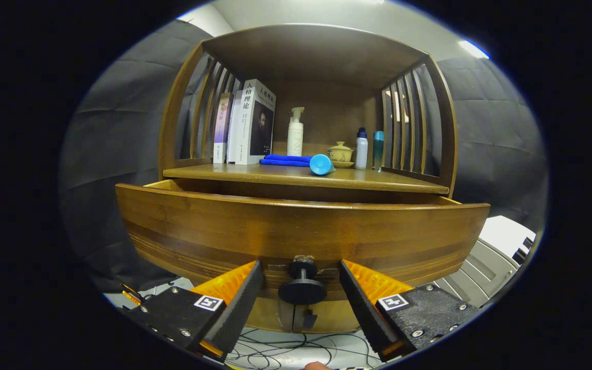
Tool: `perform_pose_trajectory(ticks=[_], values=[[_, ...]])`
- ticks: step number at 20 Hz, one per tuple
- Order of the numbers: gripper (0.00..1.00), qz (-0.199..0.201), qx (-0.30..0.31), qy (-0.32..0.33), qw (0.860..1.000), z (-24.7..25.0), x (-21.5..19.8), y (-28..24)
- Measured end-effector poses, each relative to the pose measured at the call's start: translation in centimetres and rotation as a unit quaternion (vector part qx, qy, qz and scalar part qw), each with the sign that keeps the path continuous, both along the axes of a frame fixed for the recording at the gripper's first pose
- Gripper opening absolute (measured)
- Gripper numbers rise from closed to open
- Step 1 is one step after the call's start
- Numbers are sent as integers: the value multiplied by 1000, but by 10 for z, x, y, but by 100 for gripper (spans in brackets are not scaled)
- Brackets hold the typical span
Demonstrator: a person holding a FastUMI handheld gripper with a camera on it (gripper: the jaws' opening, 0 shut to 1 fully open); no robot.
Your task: Pull open the drawer, take out the items inside it, and place them on the countertop above the cabinet.
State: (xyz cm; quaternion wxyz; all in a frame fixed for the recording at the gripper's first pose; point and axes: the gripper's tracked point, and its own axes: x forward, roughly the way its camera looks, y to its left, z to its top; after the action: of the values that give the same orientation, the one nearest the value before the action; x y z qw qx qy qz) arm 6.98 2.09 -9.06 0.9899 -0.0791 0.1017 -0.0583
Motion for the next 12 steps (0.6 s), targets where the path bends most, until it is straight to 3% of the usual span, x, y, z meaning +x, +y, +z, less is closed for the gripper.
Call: perform_pose_trajectory(ticks=[12], values=[[94,5,-21,-4,1000,-6,42,-8]])
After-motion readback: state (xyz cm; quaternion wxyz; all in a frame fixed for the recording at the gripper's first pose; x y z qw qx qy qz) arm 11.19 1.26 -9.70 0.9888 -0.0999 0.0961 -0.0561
